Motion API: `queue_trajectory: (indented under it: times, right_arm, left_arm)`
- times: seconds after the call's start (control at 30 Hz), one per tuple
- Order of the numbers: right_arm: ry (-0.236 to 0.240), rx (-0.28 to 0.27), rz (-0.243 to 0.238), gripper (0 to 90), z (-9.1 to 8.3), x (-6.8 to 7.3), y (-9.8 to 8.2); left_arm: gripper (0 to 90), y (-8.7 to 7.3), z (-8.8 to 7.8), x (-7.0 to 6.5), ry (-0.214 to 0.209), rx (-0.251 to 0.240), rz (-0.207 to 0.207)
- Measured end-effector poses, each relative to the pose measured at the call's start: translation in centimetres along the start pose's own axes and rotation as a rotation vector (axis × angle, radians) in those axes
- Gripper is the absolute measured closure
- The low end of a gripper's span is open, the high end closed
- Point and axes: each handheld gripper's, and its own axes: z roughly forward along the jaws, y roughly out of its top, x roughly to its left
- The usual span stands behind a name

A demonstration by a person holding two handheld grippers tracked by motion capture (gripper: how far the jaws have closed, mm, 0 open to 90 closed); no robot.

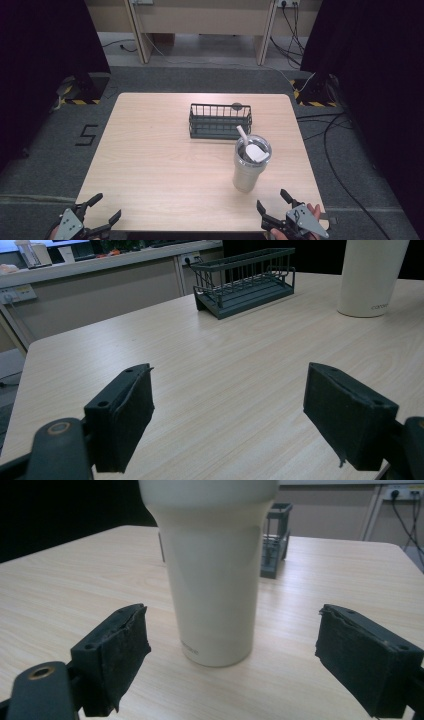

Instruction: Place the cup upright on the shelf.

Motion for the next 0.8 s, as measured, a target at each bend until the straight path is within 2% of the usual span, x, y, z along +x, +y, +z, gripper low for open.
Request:
queue_trajectory:
  times: [0.07, 0.3, 0.57, 0.8]
  right_arm:
    - [0.015, -0.009, 0.01, 13.6, 0.2, 0.1, 0.3]
    - [0.033, -0.019, -0.013, 13.7, 1.8, 0.5, 1.3]
    - [0.05, -0.023, -0.015, 13.7, 4.0, 0.6, 2.4]
    - [0.034, -0.003, 0.013, 13.7, 5.9, 0.2, 2.5]
  left_arm:
    - [19.4, 0.0, 0.0, 0.0, 0.001, -0.002, 0.001]
    - [19.4, 0.0, -0.1, 0.0, -0.002, -0.007, -0.003]
    - [19.3, 0.0, -0.1, 0.0, -0.007, -0.008, -0.003]
    - [19.3, -0.1, -0.1, 0.0, -0.01, -0.009, -0.006]
